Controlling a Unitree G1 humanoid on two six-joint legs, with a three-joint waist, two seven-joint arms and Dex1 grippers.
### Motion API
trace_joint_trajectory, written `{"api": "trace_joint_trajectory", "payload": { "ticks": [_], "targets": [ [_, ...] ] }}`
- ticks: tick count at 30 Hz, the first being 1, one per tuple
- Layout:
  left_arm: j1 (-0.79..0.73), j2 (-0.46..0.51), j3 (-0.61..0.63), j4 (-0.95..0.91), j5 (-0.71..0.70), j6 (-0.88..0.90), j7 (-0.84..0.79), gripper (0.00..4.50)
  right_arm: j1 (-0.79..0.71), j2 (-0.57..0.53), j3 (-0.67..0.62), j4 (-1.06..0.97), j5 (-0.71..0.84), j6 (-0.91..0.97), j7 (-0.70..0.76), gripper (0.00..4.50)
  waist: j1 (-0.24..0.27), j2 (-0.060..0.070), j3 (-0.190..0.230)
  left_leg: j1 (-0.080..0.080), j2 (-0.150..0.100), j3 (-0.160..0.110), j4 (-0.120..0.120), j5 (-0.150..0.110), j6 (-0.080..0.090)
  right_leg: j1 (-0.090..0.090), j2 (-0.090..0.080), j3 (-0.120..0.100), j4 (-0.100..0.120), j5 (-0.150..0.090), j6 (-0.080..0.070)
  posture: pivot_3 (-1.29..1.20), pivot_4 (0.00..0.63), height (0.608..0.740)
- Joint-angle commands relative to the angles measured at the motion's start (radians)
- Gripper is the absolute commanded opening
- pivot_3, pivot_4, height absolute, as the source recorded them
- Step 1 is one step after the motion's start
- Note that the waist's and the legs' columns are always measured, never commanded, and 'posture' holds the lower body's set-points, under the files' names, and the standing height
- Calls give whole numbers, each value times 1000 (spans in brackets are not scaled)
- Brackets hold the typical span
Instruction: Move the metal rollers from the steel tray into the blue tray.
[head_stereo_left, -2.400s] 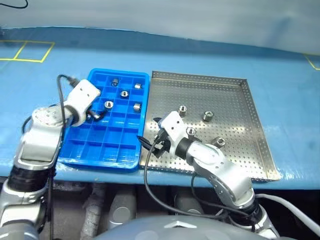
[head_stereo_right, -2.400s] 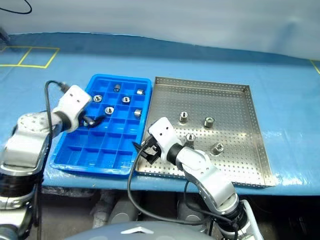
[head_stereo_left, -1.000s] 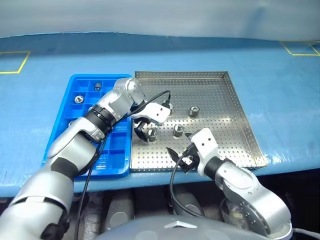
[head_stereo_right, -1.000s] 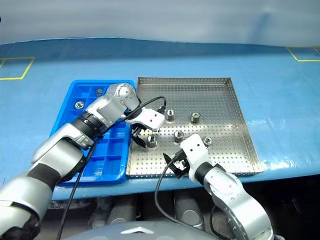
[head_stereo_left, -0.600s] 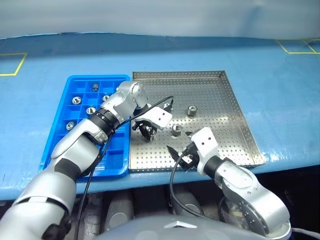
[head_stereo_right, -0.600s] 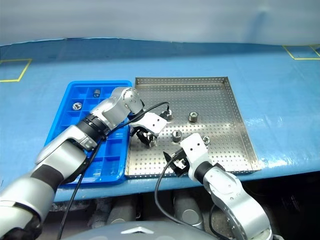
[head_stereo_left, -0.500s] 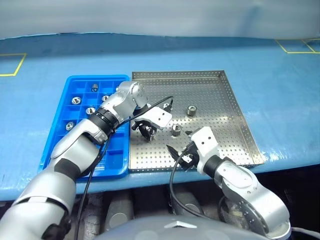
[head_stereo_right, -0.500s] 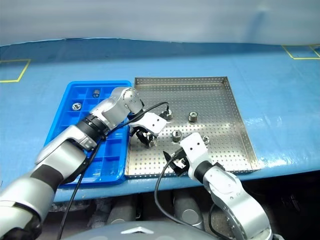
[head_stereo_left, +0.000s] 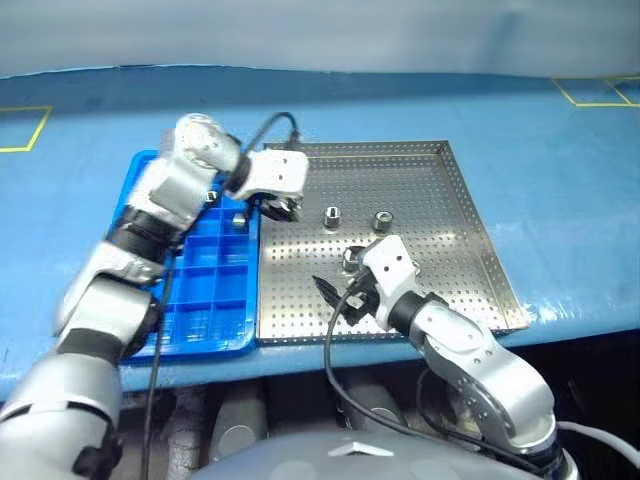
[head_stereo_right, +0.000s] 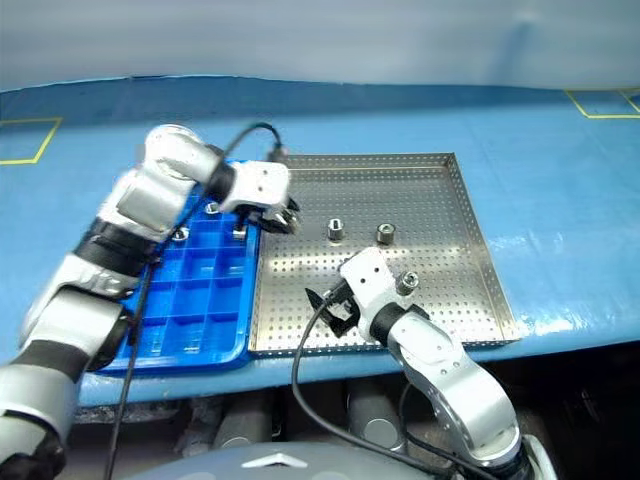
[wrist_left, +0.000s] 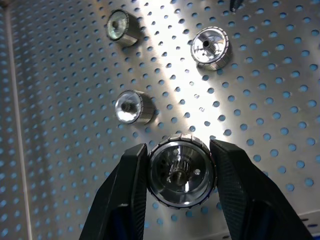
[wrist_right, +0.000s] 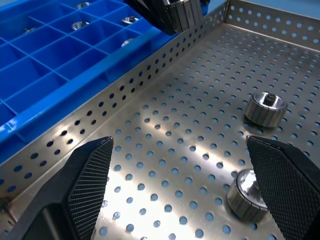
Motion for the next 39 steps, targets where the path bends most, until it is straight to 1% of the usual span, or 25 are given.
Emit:
{"api": "trace_joint_trajectory", "payload": {
  "ticks": [1, 2, 7, 10, 15, 18, 20, 26, 29, 36, 39],
  "targets": [
    [113, 114, 132, -207, -35, 113, 41, 1694, -70, 25, 51, 29, 7, -37, 31, 4500, 14, 0, 0, 0, 0, 0, 0, 0, 0, 0, 0, -1, 0, 0, -1, 49, 150, 740],
    [183, 157, 176, -273, -46, 156, 50, 1694, -97, 33, 72, 51, 6, -45, 44, 4500, 23, 0, 0, 0, 0, -1, -1, 0, 0, 0, 0, -1, 0, -1, -1, 59, 150, 740],
    [479, 308, 328, -534, -103, 328, 69, 1694, -194, 62, 141, 139, 5, -79, 100, 4500, 61, -1, 1, -1, 0, 0, -1, 0, 0, 0, -2, -3, -1, 0, -5, 143, 150, 740],
    [627, 399, 399, -645, -148, 372, 42, 1694, -244, 76, 186, 193, 0, -104, 139, 4500, 94, -3, 1, -2, 0, -1, 0, 0, 0, 0, -3, -5, -1, -1, -5, 184, 150, 740],
    [766, 497, 526, -725, -195, 423, 52, 1694, -275, 97, 223, 246, 0, -140, 178, 4500, 139, -2, 2, 0, 1, -1, 0, 0, -1, 2, -3, -9, -1, -6, -7, 239, 150, 740],
    [841, 555, 589, -740, -202, 442, 42, 1694, -267, 104, 230, 254, 3, -148, 190, 4500, 150, -2, 2, 1, 1, -2, 0, 0, -1, 2, -3, -11, 0, -7, -10, 250, 150, 740],
    [892, 604, 609, -738, -186, 427, 36, 1694, -261, 106, 232, 256, 3, -150, 193, 4500, 152, -1, 2, 1, 2, -2, 0, 0, -1, 1, -3, -11, 0, -7, -10, 263, 150, 740],
    [921, 692, 567, -718, -194, 382, 37, 1694, -247, 120, 240, 260, 1, -151, 193, 4500, 159, 0, 3, 1, 2, -3, -1, 0, -1, 1, -3, -13, 0, -7, -11, 255, 150, 740],
    [887, 699, 503, -703, -210, 354, 44, 1694, -238, 123, 235, 255, -4, -150, 186, 4500, 160, 0, 3, 1, 2, -3, -2, 0, -1, 1, -3, -13, 0, -7, -12, 226, 150, 740],
    [848, 732, 342, -663, -172, 310, 42, 1694, -205, 123, 213, 233, -9, -144, 157, 4500, 150, 0, 3, 1, 2, -3, -2, 0, -1, 0, -3, -13, 0, -8, -12, 191, 150, 740],
    [831, 737, 294, -635, -141, 285, 57, 1694, -194, 122, 207, 226, -9, -142, 150, 4500, 146, 0, 3, 1, 2, -3, -3, 0, -1, 1, -3, -13, 0, -8, -12, 171, 150, 740]
  ]
}}
